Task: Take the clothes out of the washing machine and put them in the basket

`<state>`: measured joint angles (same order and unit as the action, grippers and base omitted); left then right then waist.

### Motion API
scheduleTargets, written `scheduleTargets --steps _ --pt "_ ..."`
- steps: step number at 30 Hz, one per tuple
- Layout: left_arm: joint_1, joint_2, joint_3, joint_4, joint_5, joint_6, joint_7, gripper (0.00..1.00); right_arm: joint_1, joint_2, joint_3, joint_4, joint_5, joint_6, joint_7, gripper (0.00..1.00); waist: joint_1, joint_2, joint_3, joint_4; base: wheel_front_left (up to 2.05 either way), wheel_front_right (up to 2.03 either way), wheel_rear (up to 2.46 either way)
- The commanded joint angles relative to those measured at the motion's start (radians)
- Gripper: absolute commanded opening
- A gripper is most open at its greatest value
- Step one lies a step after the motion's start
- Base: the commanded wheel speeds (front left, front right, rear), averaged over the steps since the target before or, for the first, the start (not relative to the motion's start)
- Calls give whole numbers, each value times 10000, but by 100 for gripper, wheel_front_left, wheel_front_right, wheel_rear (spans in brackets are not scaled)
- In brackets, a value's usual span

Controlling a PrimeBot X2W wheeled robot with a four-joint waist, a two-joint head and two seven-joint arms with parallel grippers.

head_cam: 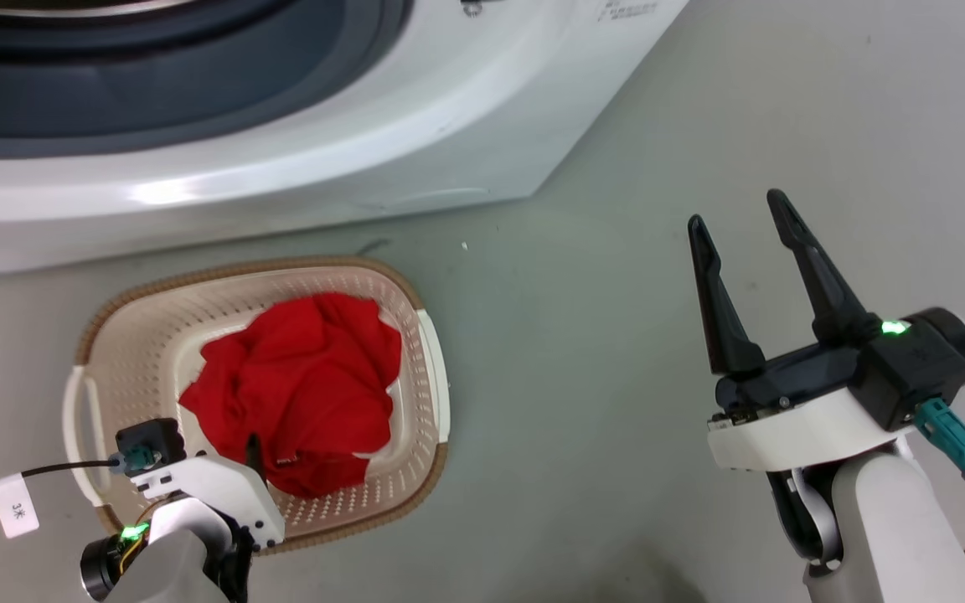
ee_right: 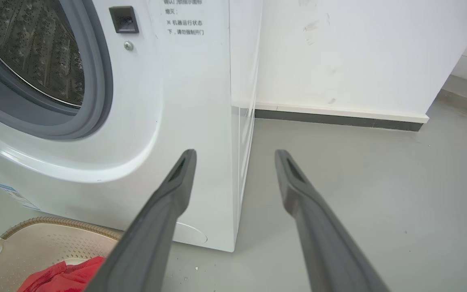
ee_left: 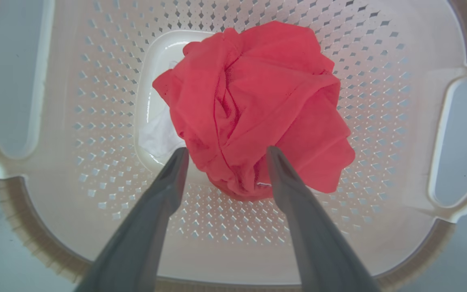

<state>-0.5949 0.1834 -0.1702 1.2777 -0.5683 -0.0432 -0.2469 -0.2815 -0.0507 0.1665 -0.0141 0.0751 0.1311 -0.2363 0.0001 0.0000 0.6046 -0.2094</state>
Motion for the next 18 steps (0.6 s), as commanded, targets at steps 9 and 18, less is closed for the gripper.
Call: scheduleTargets --steps 9,18 --pt "776 -44 -306 -451 425 27 -196 100 885 10 -390 81 -265 -8 444 100 -1 0 -2590 692 0 0 0" --pt "1914 -47 94 -3214 1282 490 -204 100 1685 12 -842 79 -427 -7 864 100 -1 0 -4035 1079 0 0 0"
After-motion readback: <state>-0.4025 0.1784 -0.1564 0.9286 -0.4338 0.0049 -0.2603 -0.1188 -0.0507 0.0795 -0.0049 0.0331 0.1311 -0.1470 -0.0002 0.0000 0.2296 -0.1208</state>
